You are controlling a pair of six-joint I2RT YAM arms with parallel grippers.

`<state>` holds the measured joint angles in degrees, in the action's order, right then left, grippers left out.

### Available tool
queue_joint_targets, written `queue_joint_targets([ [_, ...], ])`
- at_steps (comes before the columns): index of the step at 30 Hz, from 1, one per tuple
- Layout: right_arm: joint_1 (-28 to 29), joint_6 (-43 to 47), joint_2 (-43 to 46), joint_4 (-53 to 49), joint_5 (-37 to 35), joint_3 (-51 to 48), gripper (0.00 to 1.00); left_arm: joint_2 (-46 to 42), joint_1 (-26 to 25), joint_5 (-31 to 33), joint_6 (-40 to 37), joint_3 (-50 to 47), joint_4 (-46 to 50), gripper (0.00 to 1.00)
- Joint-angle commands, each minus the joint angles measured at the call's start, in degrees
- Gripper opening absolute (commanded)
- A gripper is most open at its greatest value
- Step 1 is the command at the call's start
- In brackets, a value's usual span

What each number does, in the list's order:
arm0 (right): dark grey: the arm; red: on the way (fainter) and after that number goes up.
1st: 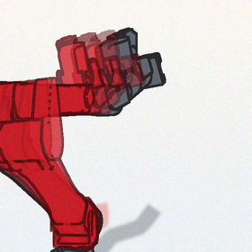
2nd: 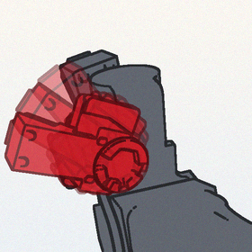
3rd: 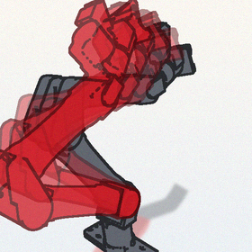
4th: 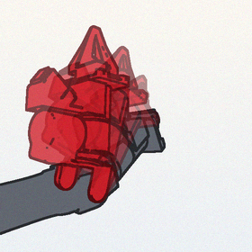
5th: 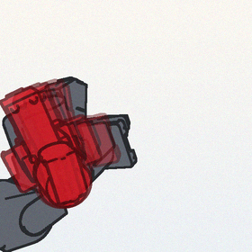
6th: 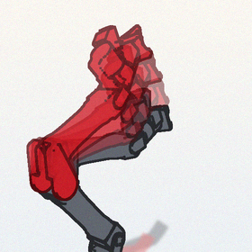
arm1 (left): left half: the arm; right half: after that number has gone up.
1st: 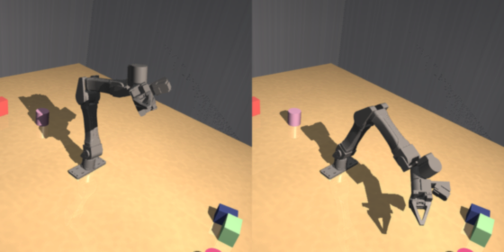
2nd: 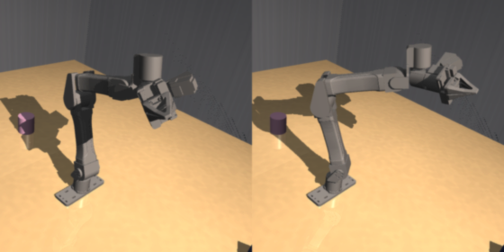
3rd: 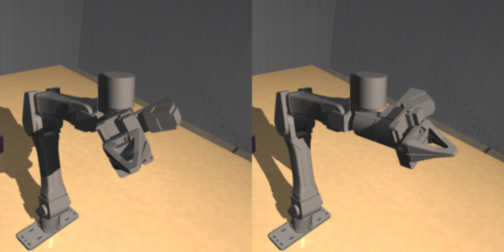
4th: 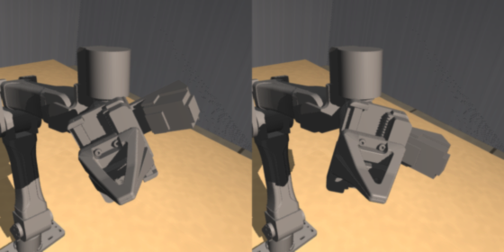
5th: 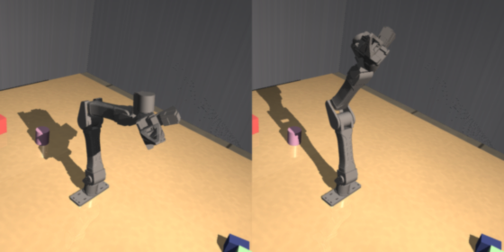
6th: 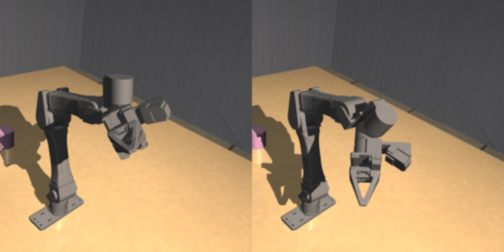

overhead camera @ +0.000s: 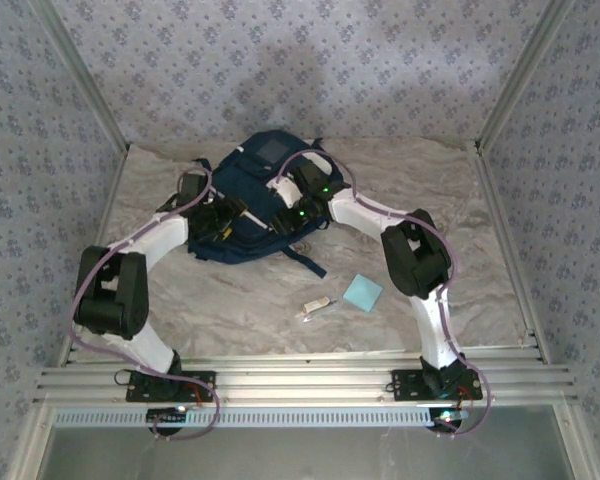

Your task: Pack books, pencil case, and school supplies into a backpack

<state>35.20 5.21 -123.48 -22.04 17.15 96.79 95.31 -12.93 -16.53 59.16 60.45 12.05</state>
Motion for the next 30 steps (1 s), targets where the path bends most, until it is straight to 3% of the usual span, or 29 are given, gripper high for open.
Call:
queue_joint_targets([
  [1,-1.09,-2.48,-1.44,-0.44,-0.04,1.47,0.52,1.83,-0.61,-1.06,0.1,1.55,-2.05,0.65],
  [9,-0.95,-2.29,-2.46,-0.65,1.24,1.72,0.52,6.59,-1.58,-1.8,0.58,0.21,-3.53,0.59],
  [10,-0.86,-1.83,-2.47,-0.78,1.52,1.81,0.52,6.88,-1.81,-1.54,0.22,0.27,-3.52,0.54],
  [12,-0.53,-0.15,-2.16,-1.2,1.74,1.82,0.53,7.8,-1.93,-1.47,-0.83,0.76,-3.43,0.28],
  [15,-0.25,3.91,-0.88,0.28,3.41,-0.27,0.53,8.58,-1.59,-3.25,-0.65,1.75,-4.21,0.0],
  [25,-2.92,12.89,0.89,2.73,11.5,-2.65,0.61,3.85,-1.4,-6.03,0.65,5.18,-3.95,0.0],
  [30,-3.49,17.58,0.05,2.95,10.55,-1.08,0.66,3.79,-1.27,-6.96,1.44,4.88,-4.32,0.0],
])
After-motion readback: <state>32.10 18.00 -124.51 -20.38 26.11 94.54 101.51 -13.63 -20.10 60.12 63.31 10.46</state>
